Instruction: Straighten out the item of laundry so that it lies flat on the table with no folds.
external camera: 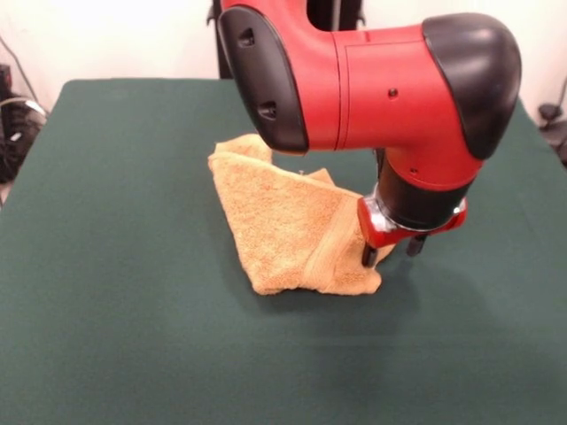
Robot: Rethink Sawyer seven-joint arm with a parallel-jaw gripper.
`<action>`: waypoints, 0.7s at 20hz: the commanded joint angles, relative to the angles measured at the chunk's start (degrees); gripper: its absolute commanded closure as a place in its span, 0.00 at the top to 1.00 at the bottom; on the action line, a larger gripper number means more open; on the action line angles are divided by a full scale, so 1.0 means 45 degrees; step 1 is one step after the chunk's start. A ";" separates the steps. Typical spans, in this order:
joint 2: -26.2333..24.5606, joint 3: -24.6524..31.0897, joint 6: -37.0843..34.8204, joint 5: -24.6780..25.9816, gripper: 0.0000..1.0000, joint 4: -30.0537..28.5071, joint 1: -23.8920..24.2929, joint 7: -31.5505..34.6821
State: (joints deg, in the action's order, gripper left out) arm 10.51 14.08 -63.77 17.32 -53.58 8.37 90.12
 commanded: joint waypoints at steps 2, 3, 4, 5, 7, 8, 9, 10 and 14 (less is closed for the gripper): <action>-0.0579 0.0096 0.0944 0.1080 1.00 -0.0646 0.0431 -0.1439; -0.0540 0.0128 0.1161 0.1029 1.00 -0.0826 0.0506 -0.1359; -0.0525 0.0127 0.1393 0.1046 1.00 -0.0970 0.0574 -0.1323; -0.0523 0.0107 0.1609 0.1111 1.00 -0.1068 0.0612 -0.1331; -0.0545 0.0112 0.2029 0.1173 1.00 -0.1252 0.0700 -0.1305; -0.0596 0.0167 0.2181 0.1114 1.00 -0.1284 0.0738 -0.1234; -0.0618 0.0208 0.2338 0.1060 1.00 -0.1352 0.0779 -0.1151; -0.0602 0.0221 0.2436 0.1039 1.00 -0.1415 0.0796 -0.1106; -0.0627 0.0224 0.2670 0.0966 1.00 -0.1508 0.0794 -0.0922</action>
State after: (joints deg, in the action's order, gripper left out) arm 10.63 14.08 -57.93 17.37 -53.92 11.20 90.12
